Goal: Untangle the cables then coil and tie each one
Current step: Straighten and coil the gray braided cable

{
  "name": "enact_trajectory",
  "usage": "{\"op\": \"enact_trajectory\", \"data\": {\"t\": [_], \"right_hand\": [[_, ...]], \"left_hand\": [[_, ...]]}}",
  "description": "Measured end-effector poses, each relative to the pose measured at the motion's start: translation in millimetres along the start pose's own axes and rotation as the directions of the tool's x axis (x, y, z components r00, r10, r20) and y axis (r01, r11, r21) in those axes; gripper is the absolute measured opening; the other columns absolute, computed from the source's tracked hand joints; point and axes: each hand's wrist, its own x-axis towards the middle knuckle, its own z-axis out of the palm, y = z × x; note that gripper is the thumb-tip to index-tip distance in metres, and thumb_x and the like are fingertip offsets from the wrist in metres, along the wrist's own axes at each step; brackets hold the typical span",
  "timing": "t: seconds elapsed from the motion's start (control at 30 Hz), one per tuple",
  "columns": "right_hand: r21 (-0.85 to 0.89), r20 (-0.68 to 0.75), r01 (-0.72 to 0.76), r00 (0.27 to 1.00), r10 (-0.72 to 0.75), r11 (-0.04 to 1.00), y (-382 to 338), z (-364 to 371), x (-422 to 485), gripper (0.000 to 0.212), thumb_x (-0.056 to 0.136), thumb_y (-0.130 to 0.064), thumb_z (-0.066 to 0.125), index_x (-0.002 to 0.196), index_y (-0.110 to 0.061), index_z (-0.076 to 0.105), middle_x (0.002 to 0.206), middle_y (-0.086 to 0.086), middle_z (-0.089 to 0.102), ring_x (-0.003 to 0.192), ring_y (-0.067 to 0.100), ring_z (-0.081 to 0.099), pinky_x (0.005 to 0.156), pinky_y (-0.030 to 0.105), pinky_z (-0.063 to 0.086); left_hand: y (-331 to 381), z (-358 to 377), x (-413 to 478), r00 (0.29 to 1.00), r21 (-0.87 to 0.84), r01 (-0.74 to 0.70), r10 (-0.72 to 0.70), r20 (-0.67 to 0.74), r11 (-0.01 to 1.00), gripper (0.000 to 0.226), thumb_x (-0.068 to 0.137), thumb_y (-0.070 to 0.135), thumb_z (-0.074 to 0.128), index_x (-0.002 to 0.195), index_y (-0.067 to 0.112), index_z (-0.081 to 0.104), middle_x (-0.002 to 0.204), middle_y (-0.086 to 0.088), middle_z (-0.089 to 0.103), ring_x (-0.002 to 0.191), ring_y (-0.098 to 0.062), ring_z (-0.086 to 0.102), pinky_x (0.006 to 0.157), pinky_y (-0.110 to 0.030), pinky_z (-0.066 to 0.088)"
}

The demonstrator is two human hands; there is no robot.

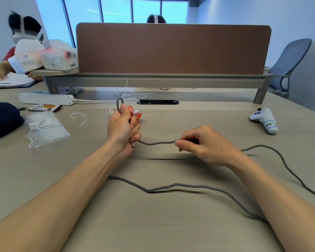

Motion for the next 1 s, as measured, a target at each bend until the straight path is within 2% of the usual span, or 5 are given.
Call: {"op": "enact_trajectory", "data": {"t": [0.33, 0.53, 0.67, 0.83, 1.0], "right_hand": [[-0.177, -0.241, 0.211, 0.938, -0.25, 0.961, 12, -5, 1, 0.021, 0.089, -0.027, 0.056, 0.087, -0.011, 0.07, 0.079, -0.005, 0.067, 0.07, 0.008, 0.056, 0.065, 0.021, 0.044], [-0.285, -0.441, 0.112, 0.867, -0.234, 0.952, 16, -5, 1, 0.041, 0.08, -0.056, 0.061, 0.067, -0.017, 0.06, 0.055, -0.011, 0.05, 0.051, 0.014, 0.044, 0.048, 0.035, 0.042], [-0.318, -0.469, 0.172, 0.826, -0.312, 0.932, 12, -1, 2, 0.036, 0.081, -0.044, 0.068, 0.066, -0.012, 0.061, 0.055, -0.006, 0.052, 0.05, 0.012, 0.041, 0.049, 0.031, 0.038], [-0.297, -0.447, 0.226, 0.826, -0.344, 0.928, 11, 3, 5, 0.021, 0.085, -0.026, 0.067, 0.073, -0.009, 0.064, 0.065, -0.002, 0.06, 0.059, 0.008, 0.046, 0.057, 0.015, 0.035], [-0.211, -0.439, 0.186, 0.859, -0.264, 0.959, 11, 1, 4, 0.024, 0.088, -0.032, 0.061, 0.075, -0.013, 0.065, 0.06, -0.013, 0.053, 0.055, 0.005, 0.045, 0.054, 0.013, 0.032]], "left_hand": [[-2, 5, -14, 0.921, 0.24, 0.247, -0.305, 0.242, 0.939, 0.022, 0.095, 0.026, 0.044, 0.077, 0.021, 0.033, 0.068, -0.005, 0.054, 0.037, -0.007, 0.013, 0.036, -0.007, 0.013], [-8, 6, -21, 0.859, 0.494, 0.12, -0.34, 0.383, 0.861, 0.038, 0.088, 0.035, 0.064, 0.085, 0.021, 0.029, 0.072, -0.015, 0.064, 0.038, -0.009, 0.013, 0.036, -0.012, 0.013], [-15, 9, -29, 0.793, 0.601, 0.053, -0.4, 0.46, 0.797, 0.046, 0.083, 0.041, 0.069, 0.089, 0.019, 0.029, 0.054, -0.004, 0.052, 0.039, -0.011, 0.02, 0.035, -0.015, 0.016], [-25, 13, -34, 0.732, 0.635, -0.051, -0.404, 0.549, 0.77, 0.028, 0.096, 0.043, 0.041, 0.086, 0.016, 0.042, 0.051, -0.001, 0.039, 0.037, -0.01, 0.016, 0.035, -0.014, 0.015], [-30, 11, -29, 0.786, 0.55, -0.16, -0.231, 0.574, 0.82, 0.038, 0.099, 0.038, 0.032, 0.075, 0.012, 0.043, 0.042, 0.0, 0.046, 0.042, -0.012, 0.04, 0.048, -0.019, 0.036]]}}
